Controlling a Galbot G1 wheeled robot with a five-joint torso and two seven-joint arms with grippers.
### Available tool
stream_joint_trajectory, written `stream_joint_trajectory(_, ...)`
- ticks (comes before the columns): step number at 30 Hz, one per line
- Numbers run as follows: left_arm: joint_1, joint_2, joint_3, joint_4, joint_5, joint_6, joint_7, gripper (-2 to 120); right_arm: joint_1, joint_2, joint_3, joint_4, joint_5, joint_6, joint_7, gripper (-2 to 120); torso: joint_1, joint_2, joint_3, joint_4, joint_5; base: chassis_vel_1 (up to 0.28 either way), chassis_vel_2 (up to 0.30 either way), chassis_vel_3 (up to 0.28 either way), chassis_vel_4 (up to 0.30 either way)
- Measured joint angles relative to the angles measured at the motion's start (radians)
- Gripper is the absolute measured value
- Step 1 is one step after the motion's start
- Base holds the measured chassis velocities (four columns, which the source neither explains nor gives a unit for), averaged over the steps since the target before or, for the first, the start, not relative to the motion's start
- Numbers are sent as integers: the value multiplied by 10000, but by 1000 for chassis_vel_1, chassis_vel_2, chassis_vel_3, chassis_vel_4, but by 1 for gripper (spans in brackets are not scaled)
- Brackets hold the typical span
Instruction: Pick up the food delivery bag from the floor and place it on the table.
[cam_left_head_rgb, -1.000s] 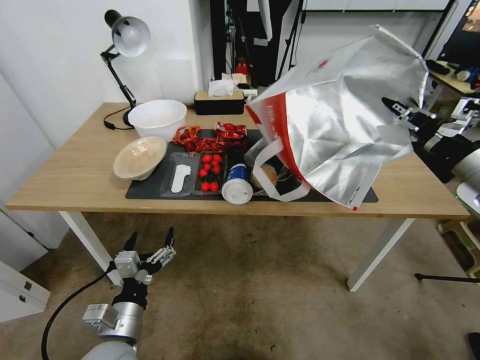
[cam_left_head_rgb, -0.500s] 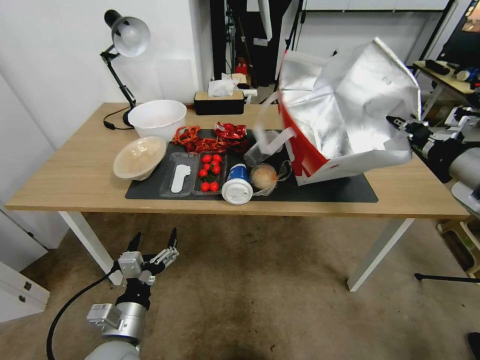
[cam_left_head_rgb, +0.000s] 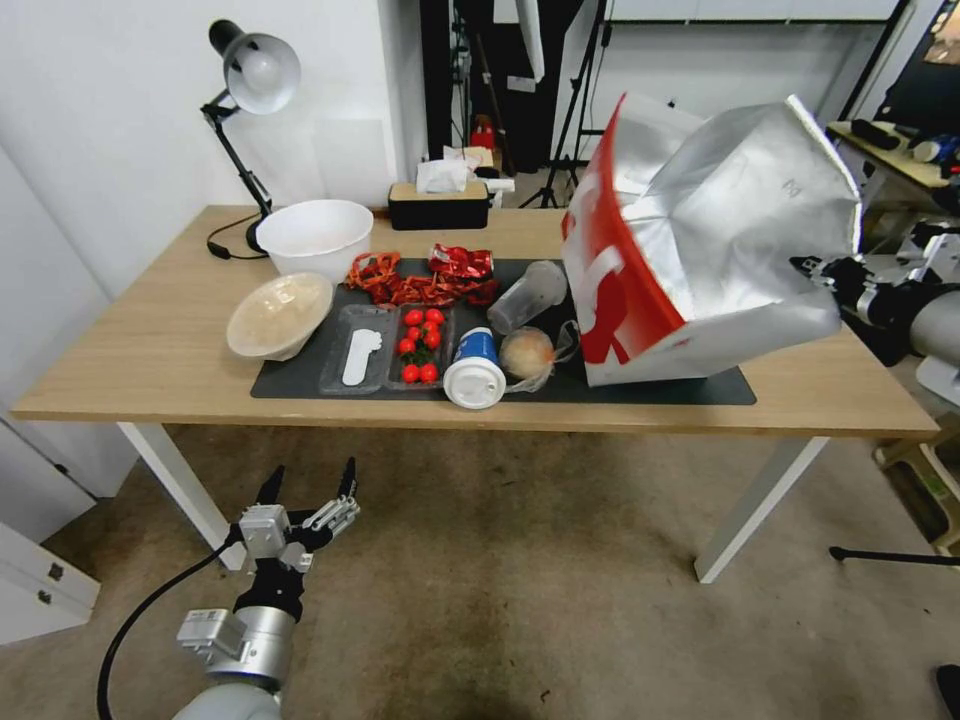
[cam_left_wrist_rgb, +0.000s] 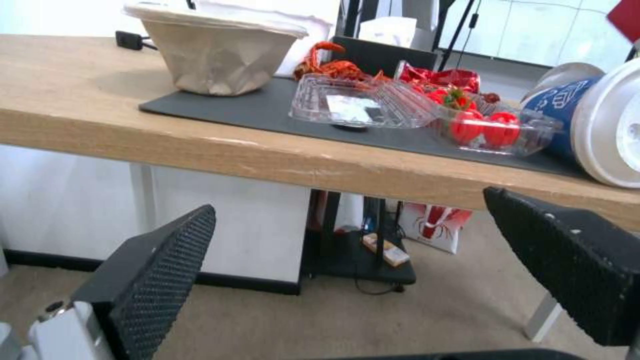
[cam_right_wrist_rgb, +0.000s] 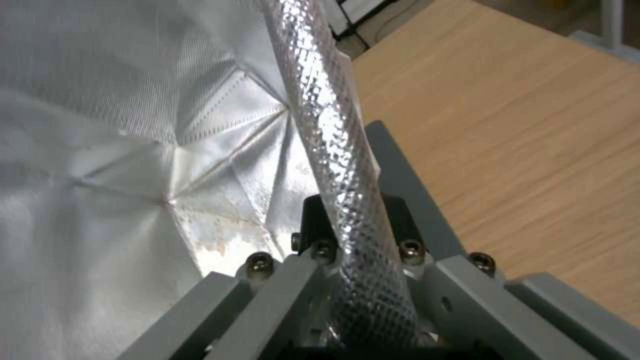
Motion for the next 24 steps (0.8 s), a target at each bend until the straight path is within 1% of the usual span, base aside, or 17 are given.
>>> stream_joint_trajectory(4,25,20,-8,-34,23,0,1,100,142,-121,-11,-35,112,-83,405,0,1,0,0,0,0,0,0,0,0)
stream_joint_trajectory(10,41,-2,90,-81,109,6,-3,100,321,-293,7,-162,272,-204,504,0,0,0,0,0,0,0,0,0,0)
stream_joint_trajectory(24,12,76,89,-149,74,12,-102,100,420,-419,-58,-375,433,-310,154,0,0,0,0,0,0,0,0,0,0)
